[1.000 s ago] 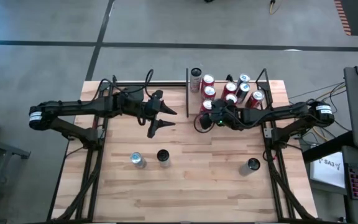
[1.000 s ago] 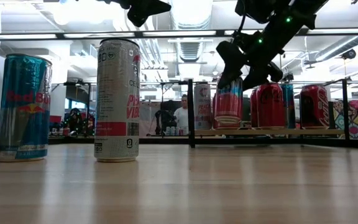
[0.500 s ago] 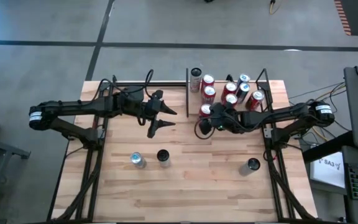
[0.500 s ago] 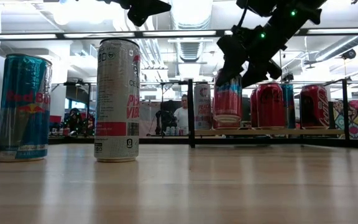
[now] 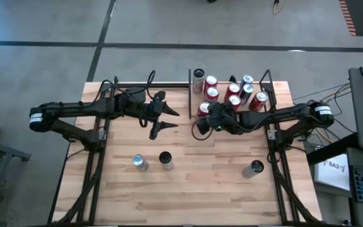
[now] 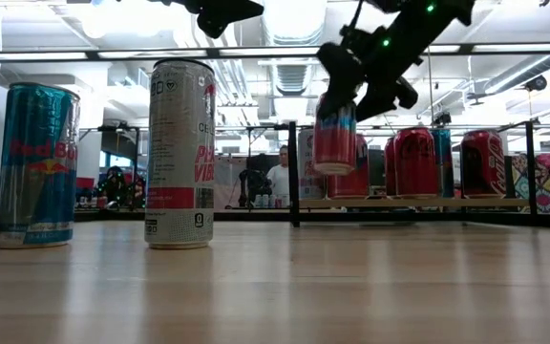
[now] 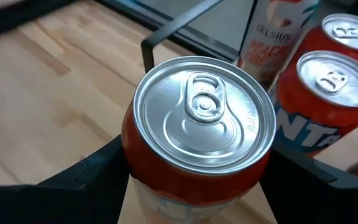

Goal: Place canned beverage on shelf
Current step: Put the orange soda can on the shelf aligned with the other orange soda cans

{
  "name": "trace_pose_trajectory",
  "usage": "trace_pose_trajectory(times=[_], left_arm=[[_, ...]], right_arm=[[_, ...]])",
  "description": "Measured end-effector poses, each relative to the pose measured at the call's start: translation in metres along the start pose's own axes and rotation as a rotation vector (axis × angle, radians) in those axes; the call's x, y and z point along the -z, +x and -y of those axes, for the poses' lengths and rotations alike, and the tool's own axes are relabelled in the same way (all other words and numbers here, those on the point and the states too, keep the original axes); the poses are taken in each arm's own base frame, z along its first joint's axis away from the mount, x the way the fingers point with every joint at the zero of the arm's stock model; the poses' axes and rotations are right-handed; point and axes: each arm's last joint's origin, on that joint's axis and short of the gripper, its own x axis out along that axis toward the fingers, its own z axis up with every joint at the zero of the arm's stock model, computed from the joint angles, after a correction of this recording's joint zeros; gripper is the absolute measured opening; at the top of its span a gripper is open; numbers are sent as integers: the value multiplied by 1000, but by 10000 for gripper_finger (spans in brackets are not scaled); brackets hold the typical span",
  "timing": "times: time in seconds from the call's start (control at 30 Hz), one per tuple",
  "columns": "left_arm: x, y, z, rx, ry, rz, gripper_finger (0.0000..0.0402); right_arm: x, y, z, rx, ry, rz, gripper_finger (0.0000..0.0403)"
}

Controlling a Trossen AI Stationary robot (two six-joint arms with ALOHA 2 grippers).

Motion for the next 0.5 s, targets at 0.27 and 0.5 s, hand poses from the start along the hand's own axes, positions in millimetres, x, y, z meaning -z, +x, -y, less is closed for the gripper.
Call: trace_pose_trajectory(times=[0.27, 0.5], left_arm=[[0, 0, 0, 0, 12, 0, 190], [0, 0, 0, 1, 21, -2, 190]], right_arm=[[-2, 12, -7, 199, -50, -64, 290], [4, 14, -5, 271, -16, -57, 290]])
